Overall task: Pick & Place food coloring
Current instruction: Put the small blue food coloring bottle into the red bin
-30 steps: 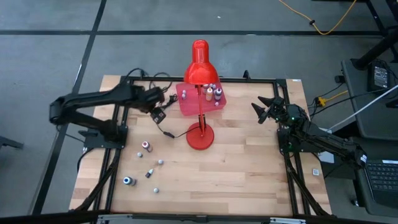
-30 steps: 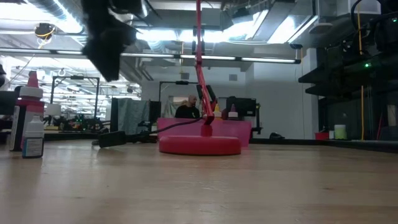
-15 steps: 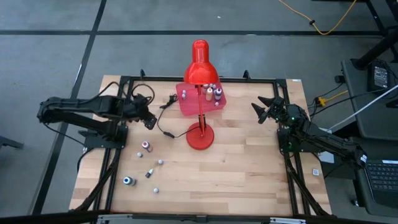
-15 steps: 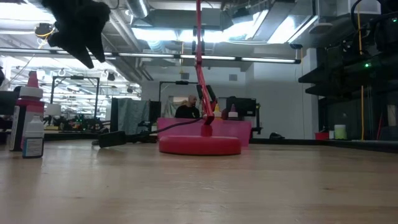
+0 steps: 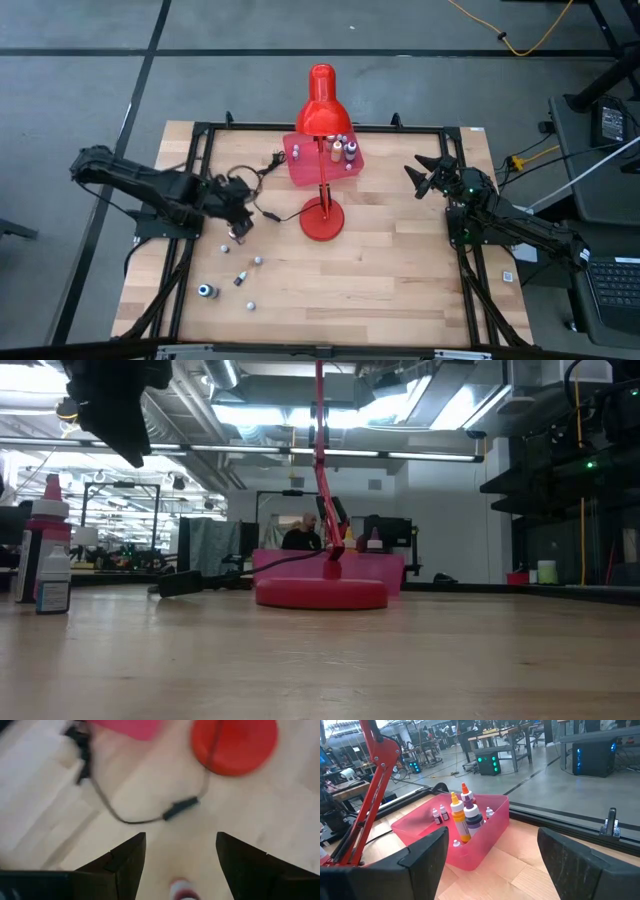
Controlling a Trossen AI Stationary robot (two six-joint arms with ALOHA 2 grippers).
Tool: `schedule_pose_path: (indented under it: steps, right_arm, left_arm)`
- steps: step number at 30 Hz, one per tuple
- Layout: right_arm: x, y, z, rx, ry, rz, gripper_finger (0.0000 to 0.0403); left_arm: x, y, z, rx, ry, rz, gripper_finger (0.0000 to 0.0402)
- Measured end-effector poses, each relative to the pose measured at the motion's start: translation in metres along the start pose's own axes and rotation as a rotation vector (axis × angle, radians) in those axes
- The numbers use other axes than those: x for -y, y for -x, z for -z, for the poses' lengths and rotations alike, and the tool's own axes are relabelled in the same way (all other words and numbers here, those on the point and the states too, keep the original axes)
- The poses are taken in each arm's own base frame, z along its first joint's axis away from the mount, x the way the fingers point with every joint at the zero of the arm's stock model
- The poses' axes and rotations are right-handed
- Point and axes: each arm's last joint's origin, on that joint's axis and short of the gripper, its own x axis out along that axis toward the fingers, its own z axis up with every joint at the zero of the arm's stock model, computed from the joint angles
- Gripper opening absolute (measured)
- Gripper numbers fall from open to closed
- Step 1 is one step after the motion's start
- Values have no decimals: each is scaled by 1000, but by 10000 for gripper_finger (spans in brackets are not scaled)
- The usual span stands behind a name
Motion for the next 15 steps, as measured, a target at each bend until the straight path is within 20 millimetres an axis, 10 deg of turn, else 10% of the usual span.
schedule_pose_path:
  steps: [15]
  right_arm:
    - [0,0,0,0,0,0,306]
  left_arm:
    - [87,-56,-6,-182,-420,297,227]
